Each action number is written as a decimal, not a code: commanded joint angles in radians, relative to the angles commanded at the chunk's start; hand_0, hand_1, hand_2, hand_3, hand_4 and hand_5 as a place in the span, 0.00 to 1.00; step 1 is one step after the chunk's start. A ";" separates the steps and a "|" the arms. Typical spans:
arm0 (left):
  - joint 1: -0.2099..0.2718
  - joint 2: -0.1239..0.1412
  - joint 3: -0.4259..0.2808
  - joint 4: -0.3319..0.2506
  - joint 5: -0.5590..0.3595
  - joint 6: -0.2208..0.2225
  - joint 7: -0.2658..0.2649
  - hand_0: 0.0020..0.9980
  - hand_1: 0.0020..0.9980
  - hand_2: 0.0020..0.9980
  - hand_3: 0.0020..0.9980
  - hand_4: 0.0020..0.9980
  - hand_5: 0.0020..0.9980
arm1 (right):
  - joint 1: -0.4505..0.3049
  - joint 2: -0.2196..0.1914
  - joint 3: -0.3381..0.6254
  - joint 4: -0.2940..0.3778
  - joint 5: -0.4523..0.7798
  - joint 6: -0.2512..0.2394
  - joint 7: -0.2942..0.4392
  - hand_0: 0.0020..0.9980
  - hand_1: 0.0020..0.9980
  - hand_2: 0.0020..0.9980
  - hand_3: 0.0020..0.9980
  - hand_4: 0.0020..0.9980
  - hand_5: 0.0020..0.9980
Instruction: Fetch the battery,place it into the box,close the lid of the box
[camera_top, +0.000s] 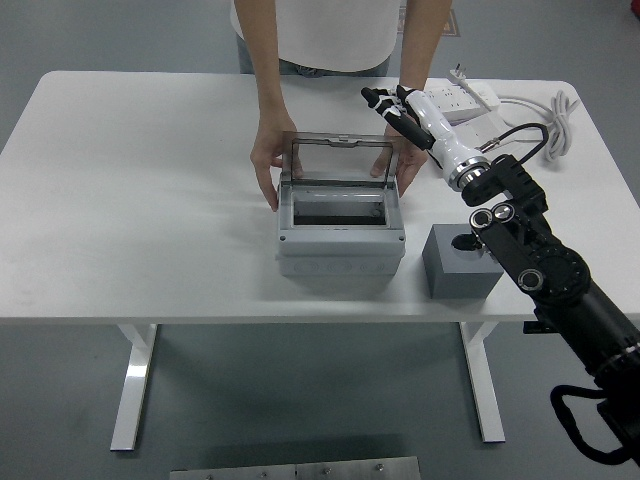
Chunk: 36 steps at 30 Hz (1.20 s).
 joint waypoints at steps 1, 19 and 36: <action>0.000 0.000 0.001 0.000 -0.001 0.000 -0.001 0.62 0.70 0.62 0.60 0.66 0.06 | 0.000 -0.001 -0.009 0.001 0.001 0.000 -0.001 0.98 0.82 0.77 0.80 1.00 1.00; 0.003 0.009 0.015 0.002 -0.027 0.010 -0.014 0.62 0.70 0.62 0.60 0.66 0.07 | -0.002 -0.078 -0.173 0.089 0.054 0.006 -0.024 0.97 0.80 0.78 0.81 1.00 1.00; 0.007 0.015 0.026 0.002 -0.049 0.019 -0.023 0.62 0.70 0.62 0.60 0.65 0.07 | -0.012 -0.151 -0.229 0.170 0.088 0.002 -0.035 0.94 0.75 0.77 0.81 1.00 1.00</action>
